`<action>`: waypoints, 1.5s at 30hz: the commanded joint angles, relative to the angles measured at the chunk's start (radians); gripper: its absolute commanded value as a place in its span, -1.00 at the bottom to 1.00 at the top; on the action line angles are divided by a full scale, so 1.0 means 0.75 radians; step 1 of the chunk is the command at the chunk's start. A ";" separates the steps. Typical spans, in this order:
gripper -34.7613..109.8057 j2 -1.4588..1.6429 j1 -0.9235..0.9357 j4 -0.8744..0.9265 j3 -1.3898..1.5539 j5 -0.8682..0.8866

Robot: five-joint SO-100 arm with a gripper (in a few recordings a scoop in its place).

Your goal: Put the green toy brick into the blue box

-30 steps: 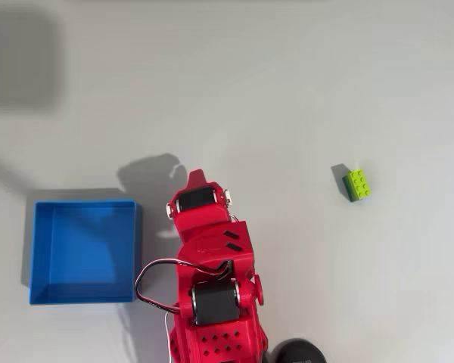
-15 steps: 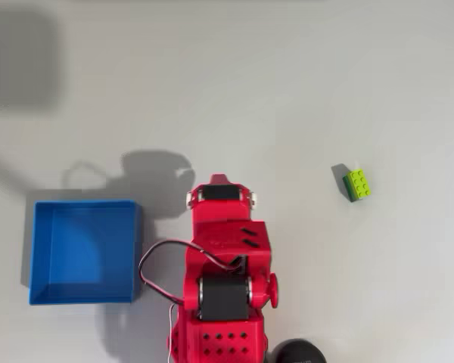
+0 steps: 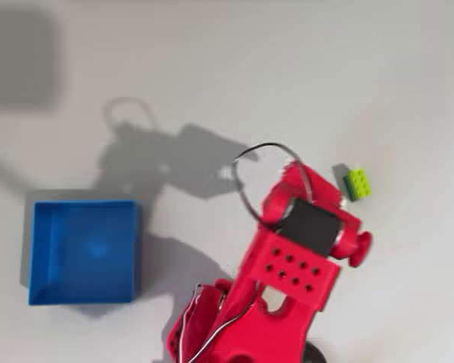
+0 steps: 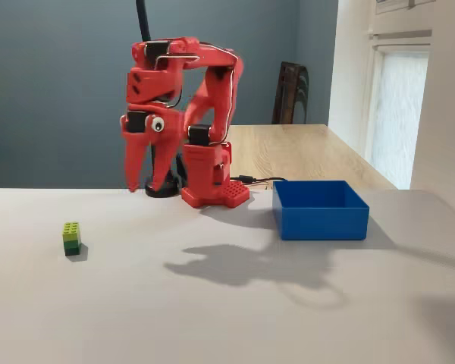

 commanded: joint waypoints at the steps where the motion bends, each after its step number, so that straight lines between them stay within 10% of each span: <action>1: -0.21 -0.157 0.235 0.020 -0.207 0.037; 45: -0.17 -0.986 0.327 -0.346 -0.536 0.311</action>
